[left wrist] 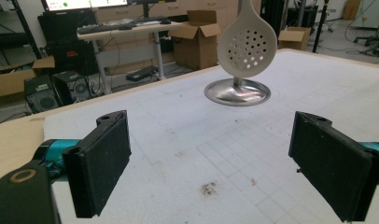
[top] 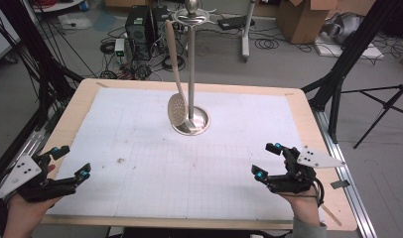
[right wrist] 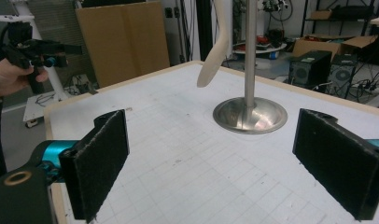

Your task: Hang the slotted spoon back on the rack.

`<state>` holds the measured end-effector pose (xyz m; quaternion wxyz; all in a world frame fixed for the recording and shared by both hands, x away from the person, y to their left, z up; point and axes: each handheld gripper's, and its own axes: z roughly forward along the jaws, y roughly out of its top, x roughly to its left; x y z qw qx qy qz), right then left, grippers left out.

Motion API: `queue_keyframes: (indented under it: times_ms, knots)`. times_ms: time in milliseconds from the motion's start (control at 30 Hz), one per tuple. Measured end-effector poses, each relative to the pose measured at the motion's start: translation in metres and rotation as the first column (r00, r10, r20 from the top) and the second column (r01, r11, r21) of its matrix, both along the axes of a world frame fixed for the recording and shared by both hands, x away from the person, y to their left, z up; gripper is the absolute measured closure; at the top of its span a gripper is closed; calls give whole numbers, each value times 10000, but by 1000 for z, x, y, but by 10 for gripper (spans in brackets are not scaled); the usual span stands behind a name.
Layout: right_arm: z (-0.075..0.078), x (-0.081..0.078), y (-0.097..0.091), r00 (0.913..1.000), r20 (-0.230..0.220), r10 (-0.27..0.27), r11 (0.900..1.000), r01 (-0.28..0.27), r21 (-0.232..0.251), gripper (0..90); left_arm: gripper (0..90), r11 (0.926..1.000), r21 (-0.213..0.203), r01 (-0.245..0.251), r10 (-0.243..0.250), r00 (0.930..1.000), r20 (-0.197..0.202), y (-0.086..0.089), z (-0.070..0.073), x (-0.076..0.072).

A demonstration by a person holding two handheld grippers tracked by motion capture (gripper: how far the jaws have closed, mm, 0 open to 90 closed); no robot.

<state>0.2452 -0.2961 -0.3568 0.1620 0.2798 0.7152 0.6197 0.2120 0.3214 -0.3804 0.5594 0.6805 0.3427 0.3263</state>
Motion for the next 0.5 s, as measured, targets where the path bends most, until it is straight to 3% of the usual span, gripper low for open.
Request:
queue_keyframes:
  times_ms: [300,500]
  knots:
    - [-2,0,-6,9996,71,-288,9996,287,87,96,130,9999,-43,-96,95,9999,-131,1,-5,-5]
    - [-5,-1,-17,9945,247,-1015,9948,1017,-34,96,130,9987,-188,-479,476,9987,-176,7,-10,-10]
